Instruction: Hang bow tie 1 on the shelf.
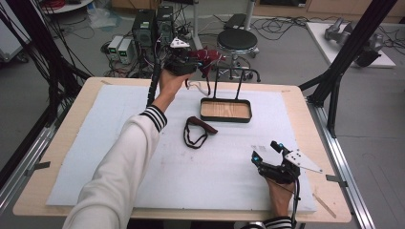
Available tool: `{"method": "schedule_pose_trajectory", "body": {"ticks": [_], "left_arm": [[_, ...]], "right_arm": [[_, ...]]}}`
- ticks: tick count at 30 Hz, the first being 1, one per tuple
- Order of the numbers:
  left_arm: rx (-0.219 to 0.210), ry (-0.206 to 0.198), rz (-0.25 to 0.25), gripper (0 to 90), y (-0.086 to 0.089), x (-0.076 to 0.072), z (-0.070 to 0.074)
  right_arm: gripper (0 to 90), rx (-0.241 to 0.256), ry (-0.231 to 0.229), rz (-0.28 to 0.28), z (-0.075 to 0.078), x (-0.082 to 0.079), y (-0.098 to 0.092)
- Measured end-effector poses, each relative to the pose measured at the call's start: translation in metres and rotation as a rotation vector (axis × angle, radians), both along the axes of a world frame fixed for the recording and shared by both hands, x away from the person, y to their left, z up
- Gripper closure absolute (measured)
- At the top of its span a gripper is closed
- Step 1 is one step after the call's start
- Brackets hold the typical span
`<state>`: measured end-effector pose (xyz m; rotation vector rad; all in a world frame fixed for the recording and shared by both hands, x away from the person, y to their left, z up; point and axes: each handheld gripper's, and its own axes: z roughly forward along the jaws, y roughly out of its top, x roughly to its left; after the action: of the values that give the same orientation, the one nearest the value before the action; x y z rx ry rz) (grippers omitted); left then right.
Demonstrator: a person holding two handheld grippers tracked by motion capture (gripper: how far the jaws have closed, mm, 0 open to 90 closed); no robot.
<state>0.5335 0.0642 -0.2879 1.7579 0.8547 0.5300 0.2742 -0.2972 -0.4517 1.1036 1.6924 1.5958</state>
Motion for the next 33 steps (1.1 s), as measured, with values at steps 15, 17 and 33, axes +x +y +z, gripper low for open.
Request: {"method": "schedule_pose_trajectory", "body": {"ticks": [15,17,33], "left_arm": [[0.011,0.013,0.074,66.3,0.017,0.004,-0.011],[0.028,0.018,0.075,66.3,0.019,0.004,-0.014],[0.102,0.068,0.058,66.2,0.019,0.0,-0.033]], "right_arm": [[10.7,0.0,0.001,0.001,0.0,0.0,0.0],[10.7,0.0,0.002,0.001,0.0,0.0,0.0],[10.7,-0.001,0.003,-0.001,0.0,0.0,0.0]]}}
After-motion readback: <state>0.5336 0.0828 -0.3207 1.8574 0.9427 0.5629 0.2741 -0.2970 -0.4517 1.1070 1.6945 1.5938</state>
